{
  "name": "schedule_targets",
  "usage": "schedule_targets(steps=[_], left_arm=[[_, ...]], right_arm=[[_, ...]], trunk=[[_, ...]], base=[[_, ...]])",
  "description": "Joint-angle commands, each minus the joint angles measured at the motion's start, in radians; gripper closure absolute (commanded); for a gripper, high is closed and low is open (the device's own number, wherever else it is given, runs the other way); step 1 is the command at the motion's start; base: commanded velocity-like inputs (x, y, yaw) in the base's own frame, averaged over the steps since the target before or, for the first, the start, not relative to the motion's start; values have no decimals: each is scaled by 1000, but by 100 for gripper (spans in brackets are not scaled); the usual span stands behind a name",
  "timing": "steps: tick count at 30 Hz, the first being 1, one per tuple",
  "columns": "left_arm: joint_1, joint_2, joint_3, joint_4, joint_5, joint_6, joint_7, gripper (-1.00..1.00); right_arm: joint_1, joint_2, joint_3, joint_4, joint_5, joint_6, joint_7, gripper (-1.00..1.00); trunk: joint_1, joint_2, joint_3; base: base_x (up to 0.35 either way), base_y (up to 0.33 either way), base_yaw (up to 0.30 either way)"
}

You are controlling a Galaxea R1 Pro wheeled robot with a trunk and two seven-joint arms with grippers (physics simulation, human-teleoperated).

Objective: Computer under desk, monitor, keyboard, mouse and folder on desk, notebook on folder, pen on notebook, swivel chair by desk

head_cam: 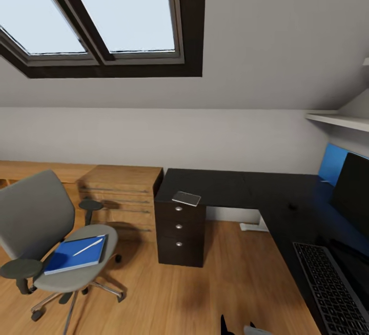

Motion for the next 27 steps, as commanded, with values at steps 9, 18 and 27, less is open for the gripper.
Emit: schedule_targets(steps=[9,18,27], left_arm=[[0,0,-2,-1,5,3,7,-100],[0,0,-3,-1,5,2,7,-100],[0,-1,-5,-1,4,-79,5,-100]], right_arm=[[-1,-1,6,0,-6,-4,-7,-100],[-1,-1,6,0,-6,-4,-7,-100],[-1,-1,6,0,-6,-4,-7,-100]], trunk=[[-22,41,18],[-57,104,46],[-91,167,74]], base=[[328,0,1],[330,0,0],[330,0,0]])
